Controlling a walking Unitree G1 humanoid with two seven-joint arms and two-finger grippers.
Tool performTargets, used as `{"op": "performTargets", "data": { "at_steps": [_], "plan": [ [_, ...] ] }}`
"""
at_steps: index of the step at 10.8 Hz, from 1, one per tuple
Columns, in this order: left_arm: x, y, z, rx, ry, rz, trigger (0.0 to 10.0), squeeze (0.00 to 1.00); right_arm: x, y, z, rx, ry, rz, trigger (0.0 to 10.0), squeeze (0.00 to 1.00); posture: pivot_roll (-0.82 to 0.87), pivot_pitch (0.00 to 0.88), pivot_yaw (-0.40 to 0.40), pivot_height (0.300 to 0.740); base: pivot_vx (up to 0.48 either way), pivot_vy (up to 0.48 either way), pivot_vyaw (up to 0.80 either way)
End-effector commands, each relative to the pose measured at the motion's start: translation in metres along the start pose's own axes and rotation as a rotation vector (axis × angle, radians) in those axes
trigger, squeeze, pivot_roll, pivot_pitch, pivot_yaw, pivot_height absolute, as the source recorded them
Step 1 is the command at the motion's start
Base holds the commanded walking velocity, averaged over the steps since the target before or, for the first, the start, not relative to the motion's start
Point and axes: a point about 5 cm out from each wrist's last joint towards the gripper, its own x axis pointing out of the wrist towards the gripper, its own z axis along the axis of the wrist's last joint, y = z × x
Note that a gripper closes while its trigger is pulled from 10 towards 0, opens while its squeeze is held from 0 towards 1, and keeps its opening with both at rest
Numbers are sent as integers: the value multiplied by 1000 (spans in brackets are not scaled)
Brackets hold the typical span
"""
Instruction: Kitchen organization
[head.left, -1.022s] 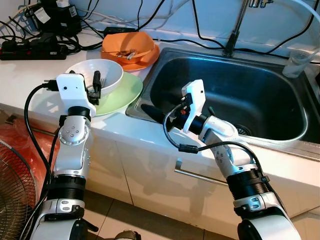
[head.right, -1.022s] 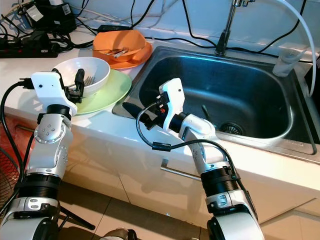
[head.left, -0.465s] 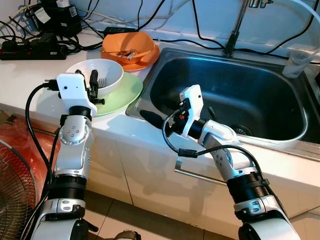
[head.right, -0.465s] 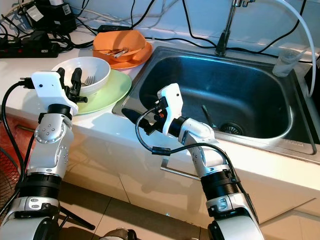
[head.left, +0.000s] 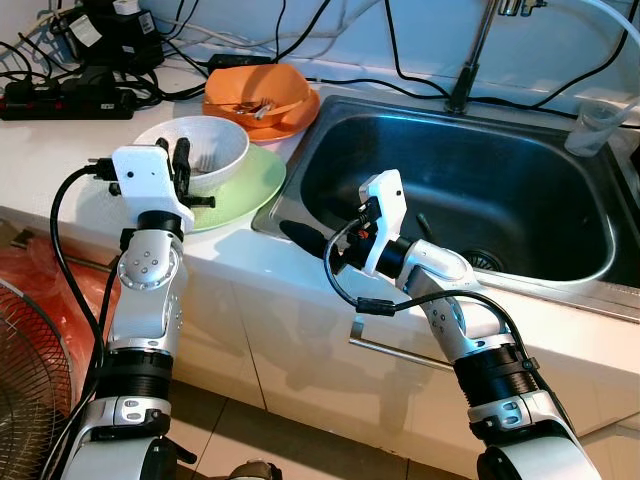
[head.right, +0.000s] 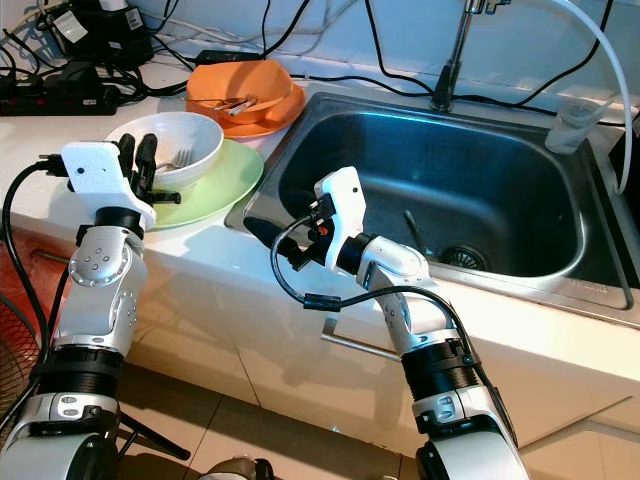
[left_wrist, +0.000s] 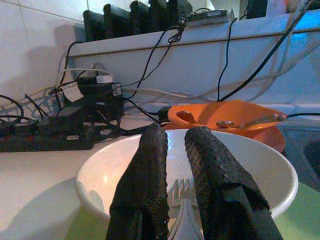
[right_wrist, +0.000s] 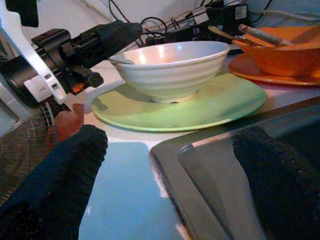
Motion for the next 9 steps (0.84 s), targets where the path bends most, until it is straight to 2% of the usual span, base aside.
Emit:
{"op": "performTargets", "data": {
  "at_steps": [1,4,6,9],
  "plan": [
    [3,-2,8,-6,-37,-7,0,0,1,-1,7,-24,-14,-4,10000,0,57,34,24,740,0,0,0],
    [5,-2,15,5,-75,-4,0,0,1,-4,7,-26,-17,-29,10000,0,56,32,25,740,0,0,0],
    [7,-3,31,42,-157,-3,0,0,1,-6,9,-30,-23,-46,10000,0,54,30,25,740,0,0,0],
    [13,-25,68,41,-311,-83,0,0,0,-22,16,-21,-61,-180,10000,0,53,25,22,740,0,0,0]
  ]
}}
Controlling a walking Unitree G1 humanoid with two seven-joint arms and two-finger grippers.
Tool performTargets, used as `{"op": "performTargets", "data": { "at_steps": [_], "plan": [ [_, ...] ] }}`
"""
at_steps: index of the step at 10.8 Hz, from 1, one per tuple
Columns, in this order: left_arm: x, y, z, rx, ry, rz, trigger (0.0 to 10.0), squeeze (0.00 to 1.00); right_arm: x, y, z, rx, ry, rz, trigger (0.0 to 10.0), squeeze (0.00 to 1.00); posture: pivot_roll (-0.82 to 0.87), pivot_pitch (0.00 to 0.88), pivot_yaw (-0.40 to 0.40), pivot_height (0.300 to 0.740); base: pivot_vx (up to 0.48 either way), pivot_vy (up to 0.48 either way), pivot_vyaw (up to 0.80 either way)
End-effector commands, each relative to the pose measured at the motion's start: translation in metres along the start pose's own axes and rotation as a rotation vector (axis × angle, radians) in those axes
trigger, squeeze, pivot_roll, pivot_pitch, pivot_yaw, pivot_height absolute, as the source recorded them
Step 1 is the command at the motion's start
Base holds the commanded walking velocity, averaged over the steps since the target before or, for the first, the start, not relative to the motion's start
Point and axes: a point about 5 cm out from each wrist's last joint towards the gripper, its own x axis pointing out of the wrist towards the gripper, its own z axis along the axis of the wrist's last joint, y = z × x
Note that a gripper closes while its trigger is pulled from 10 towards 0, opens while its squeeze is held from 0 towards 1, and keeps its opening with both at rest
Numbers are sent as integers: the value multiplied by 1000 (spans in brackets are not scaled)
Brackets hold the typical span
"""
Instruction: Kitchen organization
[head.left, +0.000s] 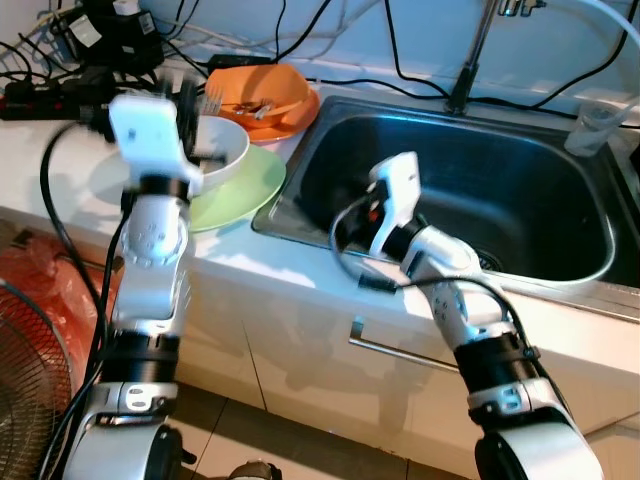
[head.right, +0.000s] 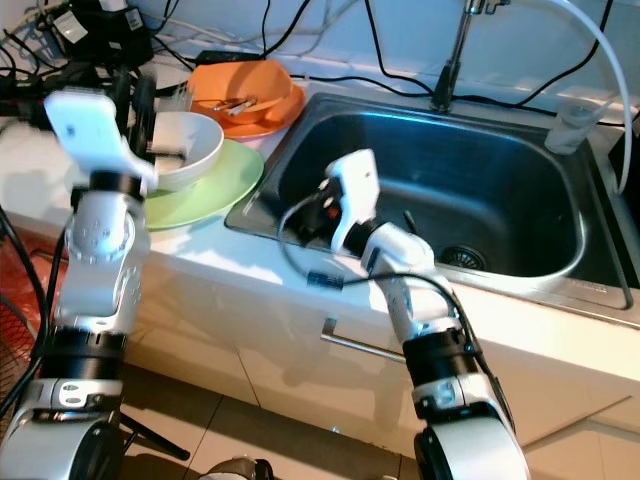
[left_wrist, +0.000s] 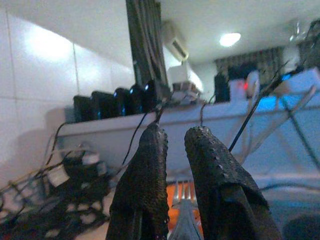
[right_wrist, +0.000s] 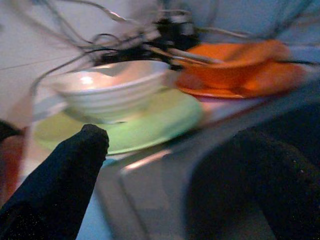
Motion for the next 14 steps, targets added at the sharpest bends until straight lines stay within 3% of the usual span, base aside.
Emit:
{"op": "performTargets", "data": {
  "at_steps": [1,2,3,4,7,8,9,10,11,12,13,14],
  "plan": [
    [7,-8,12,-53,-37,-40,0,0,1,-11,7,19,-42,-87,10000,0,53,26,20,740,0,0,0],
    [8,-26,16,-197,-37,-152,0,0,-1,-24,14,67,-85,-192,10000,0,49,26,20,740,0,0,0],
    [5,-37,16,-280,-22,-205,0,0,-2,-34,18,96,-115,-274,10000,0,44,27,21,740,0,0,0],
    [2,-46,11,-399,26,-236,0,0,-6,-44,21,151,-148,-343,10000,1000,40,29,20,740,0,0,0],
    [-5,-67,-2,-700,147,-298,0,0,-9,-52,17,215,-157,-418,10000,1000,34,34,17,740,0,0,0],
    [-6,-74,-8,-781,182,-292,0,0,-7,-51,15,279,-169,-422,10000,1000,31,36,15,740,0,0,0],
    [-6,-80,-10,-841,204,-296,0,0,-2,-47,13,376,-185,-398,10000,353,27,39,13,740,0,0,0],
    [-8,-85,-13,-854,219,-302,0,0,3,-41,12,520,-212,-350,10000,0,21,43,9,740,0,0,0],
    [-8,-86,-13,-858,222,-303,0,0,4,-39,12,557,-219,-332,10000,0,20,44,8,740,0,0,0],
    [-9,-89,-13,-865,232,-308,0,0,6,-34,12,470,-196,-314,10000,0,19,48,4,740,0,0,0],
    [-9,-88,-14,-860,241,-298,0,0,3,-35,11,227,-122,-324,10000,0,16,52,0,740,0,0,0],
    [-9,-86,-16,-856,250,-288,0,0,-1,-37,14,80,-92,-319,10000,0,13,53,-3,740,0,0,0]
  ]
}}
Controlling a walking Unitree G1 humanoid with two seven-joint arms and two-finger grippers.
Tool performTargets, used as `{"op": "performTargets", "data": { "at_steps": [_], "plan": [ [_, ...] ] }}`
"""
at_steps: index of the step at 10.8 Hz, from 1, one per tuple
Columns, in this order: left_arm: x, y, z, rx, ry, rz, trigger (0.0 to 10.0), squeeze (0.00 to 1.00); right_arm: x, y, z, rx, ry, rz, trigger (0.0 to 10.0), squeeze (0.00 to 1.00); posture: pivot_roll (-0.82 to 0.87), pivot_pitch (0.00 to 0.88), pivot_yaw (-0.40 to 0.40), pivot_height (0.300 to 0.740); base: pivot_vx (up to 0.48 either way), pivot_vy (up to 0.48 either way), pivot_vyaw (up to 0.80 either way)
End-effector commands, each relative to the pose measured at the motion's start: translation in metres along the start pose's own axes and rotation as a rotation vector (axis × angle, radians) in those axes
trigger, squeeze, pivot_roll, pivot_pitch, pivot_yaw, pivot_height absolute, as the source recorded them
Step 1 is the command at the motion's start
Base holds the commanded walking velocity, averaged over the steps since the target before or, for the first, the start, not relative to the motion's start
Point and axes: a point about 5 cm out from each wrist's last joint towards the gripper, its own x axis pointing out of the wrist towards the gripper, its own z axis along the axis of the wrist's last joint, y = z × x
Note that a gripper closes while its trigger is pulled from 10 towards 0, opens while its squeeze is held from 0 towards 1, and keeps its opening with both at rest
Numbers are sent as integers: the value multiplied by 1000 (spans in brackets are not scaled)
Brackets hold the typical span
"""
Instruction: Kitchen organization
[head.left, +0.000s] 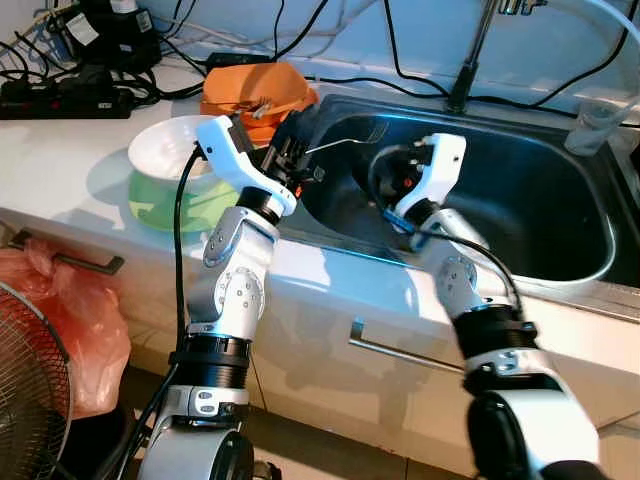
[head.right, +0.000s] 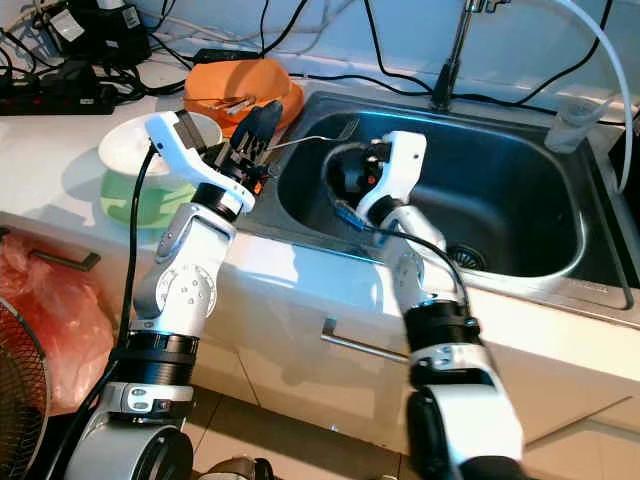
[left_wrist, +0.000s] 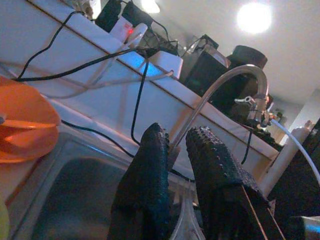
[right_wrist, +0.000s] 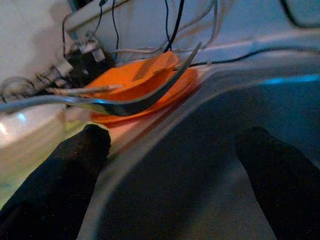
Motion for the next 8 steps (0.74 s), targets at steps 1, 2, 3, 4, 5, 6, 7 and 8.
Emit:
{"op": "performTargets", "data": {
  "at_steps": [1,2,3,4,5,6,7,8],
  "plan": [
    [3,-2,0,5,16,-3,0,0,-2,0,5,-61,-22,15,10000,0,10,53,-3,740,0,0,0],
    [3,-1,-3,6,36,4,0,0,-3,0,9,-172,-29,27,10000,0,7,52,-4,740,0,0,0],
    [3,-3,-12,19,93,-7,0,0,-3,1,13,-233,-51,27,10000,0,6,51,-4,740,0,0,0],
    [2,-5,-15,28,117,-21,0,0,-3,1,14,-257,-56,32,10000,0,9,50,-4,740,0,0,0],
    [1,-7,-20,36,150,-31,0,0,-3,1,14,-261,-56,37,10000,0,11,50,-4,740,0,0,0],
    [0,-9,-23,37,171,-41,0,0,-3,3,11,-255,-43,59,10000,0,15,48,-4,740,0,0,0],
    [0,-11,-25,35,183,-54,0,0,-3,5,6,-260,-29,86,10000,0,16,47,-4,740,0,0,0],
    [0,-16,-28,30,203,-70,0,0,-3,8,3,-264,-20,106,10000,0,16,46,-5,740,0,0,0]
  ]
}}
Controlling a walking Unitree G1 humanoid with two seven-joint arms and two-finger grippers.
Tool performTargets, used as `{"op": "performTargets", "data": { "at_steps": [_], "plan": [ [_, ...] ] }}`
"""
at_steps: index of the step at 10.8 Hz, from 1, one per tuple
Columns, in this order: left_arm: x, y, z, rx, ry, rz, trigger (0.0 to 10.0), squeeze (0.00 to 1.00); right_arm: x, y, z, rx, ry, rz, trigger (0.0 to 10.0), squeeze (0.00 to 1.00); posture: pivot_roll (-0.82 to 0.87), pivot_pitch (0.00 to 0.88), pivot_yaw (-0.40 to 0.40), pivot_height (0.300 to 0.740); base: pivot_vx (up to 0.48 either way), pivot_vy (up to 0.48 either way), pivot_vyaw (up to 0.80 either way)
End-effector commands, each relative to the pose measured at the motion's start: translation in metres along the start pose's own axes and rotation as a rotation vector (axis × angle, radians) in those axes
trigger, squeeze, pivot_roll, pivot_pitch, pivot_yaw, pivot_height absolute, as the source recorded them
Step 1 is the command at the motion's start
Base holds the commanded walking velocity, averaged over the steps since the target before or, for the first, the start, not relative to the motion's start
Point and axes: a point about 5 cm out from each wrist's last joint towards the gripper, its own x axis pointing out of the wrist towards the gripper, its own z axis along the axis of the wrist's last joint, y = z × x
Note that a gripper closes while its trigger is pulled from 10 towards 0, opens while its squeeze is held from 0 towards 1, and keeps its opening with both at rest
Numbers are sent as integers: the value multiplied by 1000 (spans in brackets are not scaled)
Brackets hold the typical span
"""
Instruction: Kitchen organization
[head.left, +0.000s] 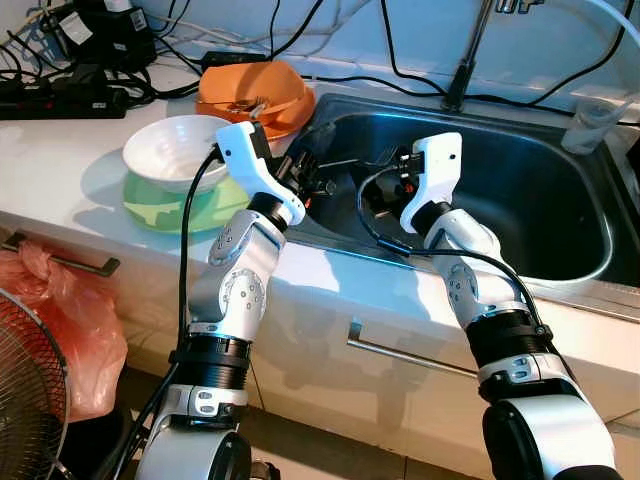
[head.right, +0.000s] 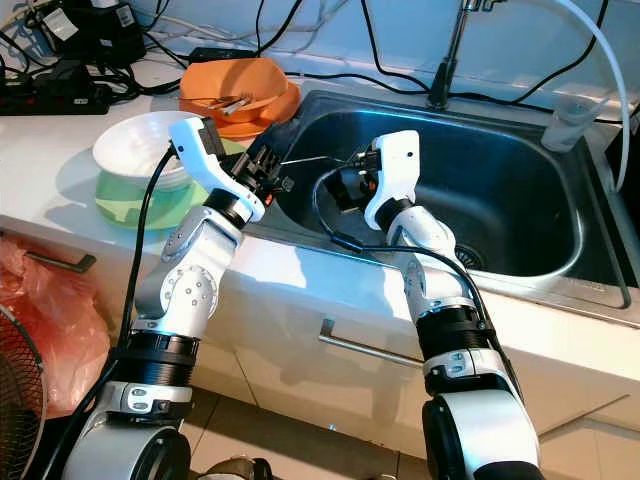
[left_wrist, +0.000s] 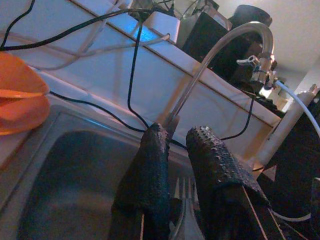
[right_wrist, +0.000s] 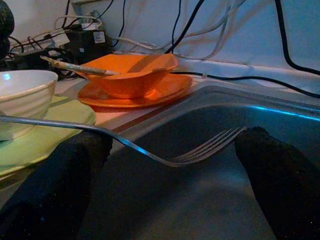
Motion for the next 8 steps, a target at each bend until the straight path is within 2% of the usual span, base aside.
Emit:
{"op": "performTargets", "data": {
  "at_steps": [1,5,7,8],
  "plan": [
    [2,-16,-16,-5,84,-68,0,0,3,10,2,-31,-16,74,10000,0,15,46,-5,740,0,0,0],
    [1,-34,-28,-19,136,-119,0,0,0,25,-12,-50,35,201,10000,0,18,51,-5,740,0,0,0],
    [0,-34,-30,0,145,-116,0,0,-2,31,-11,-45,32,250,10000,0,15,50,-2,740,0,0,0],
    [2,-29,-26,14,125,-87,0,0,-2,29,-10,-56,29,251,10000,0,14,48,-1,740,0,0,0]
  ]
}}
